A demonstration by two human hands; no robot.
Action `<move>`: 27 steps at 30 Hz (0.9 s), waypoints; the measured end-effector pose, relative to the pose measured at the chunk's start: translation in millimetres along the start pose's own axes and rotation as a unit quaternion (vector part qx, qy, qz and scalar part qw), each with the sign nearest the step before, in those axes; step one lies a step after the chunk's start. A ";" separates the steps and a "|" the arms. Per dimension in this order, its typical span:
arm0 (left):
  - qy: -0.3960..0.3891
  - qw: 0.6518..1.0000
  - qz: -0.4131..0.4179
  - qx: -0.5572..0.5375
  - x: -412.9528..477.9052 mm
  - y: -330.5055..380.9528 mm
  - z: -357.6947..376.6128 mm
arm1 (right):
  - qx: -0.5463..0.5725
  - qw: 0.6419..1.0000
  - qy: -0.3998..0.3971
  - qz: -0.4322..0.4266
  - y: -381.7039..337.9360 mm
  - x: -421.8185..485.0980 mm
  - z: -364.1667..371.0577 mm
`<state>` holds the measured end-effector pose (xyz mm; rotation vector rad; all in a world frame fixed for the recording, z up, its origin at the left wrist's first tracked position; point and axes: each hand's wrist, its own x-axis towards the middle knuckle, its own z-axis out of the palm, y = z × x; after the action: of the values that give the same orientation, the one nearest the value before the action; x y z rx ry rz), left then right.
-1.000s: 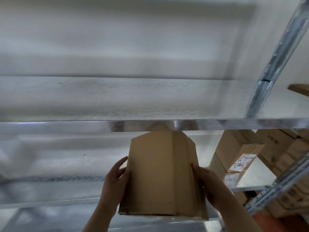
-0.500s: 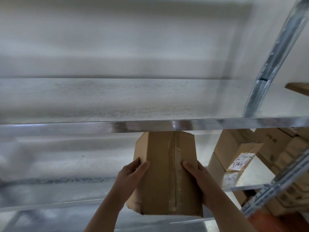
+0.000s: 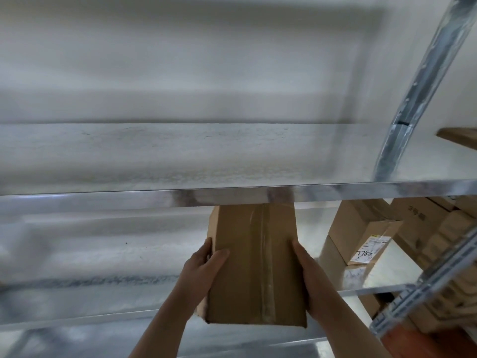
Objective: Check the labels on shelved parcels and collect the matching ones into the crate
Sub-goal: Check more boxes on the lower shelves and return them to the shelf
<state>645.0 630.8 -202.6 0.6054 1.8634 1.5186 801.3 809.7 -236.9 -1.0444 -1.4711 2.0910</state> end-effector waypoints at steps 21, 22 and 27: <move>0.008 0.988 0.026 -0.155 -14.9 -47.0 -35.9 | -0.100 0.991 -0.089 -0.028 -2.6 -0.1 -14.0; 0.006 0.988 0.036 -0.153 -15.2 -47.1 -39.4 | -0.101 0.990 -0.091 -0.032 -1.3 0.3 -15.7; -0.073 0.989 0.027 -0.126 -14.0 -52.5 -59.0 | -0.168 0.977 -0.128 -0.023 -1.1 -8.8 -29.7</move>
<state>614.0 569.5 -244.1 0.6347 1.5273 1.6654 829.2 823.2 -238.1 -0.8628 -2.0092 2.0489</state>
